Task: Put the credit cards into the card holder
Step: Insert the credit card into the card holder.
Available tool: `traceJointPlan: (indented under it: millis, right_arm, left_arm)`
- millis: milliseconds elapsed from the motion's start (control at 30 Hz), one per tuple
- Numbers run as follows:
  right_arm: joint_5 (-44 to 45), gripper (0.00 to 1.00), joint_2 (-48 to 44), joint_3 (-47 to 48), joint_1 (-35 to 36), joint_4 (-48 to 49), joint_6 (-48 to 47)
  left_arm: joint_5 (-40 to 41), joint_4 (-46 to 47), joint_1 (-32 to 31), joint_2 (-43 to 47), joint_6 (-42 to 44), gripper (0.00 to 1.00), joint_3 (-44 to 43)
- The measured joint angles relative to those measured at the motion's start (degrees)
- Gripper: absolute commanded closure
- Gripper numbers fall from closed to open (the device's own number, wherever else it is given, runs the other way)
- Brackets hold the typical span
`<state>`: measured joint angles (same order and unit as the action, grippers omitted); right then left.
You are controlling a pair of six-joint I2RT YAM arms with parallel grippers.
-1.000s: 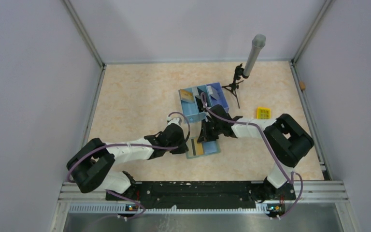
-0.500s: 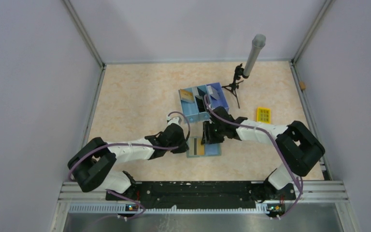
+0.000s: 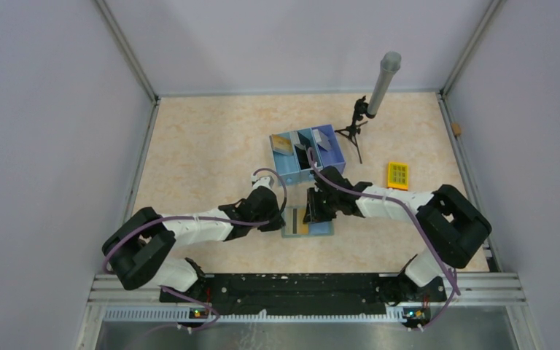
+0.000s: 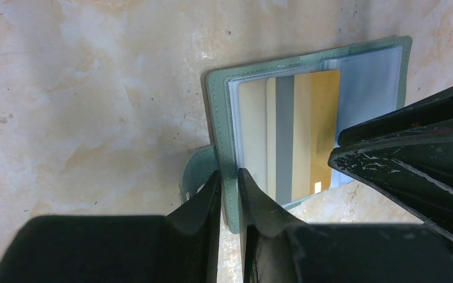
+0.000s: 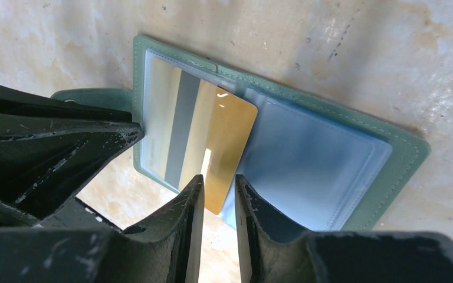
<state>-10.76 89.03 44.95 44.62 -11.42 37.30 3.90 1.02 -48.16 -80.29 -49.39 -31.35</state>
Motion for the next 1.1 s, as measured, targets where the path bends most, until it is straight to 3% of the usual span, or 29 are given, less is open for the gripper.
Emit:
traceJointPlan:
  millis: [900, 1033, 1100]
  right_arm:
    - [0.6, 0.88, 5.0, 2.1, 3.0, 3.9, 3.1]
    - [1.0, 0.80, 5.0, 2.0, 3.4, 4.7, 3.3]
    - [1.5, 0.72, 4.9, 2.0, 3.7, 5.0, 3.2]
  left_arm:
    - [-0.4, 2.7, 0.4, 0.5, 0.6, 0.77, 1.4]
    - [0.0, 3.0, 0.4, 1.2, 0.9, 0.72, 1.9]
    - [0.2, 2.9, 0.4, 1.7, 0.9, 0.64, 2.3]
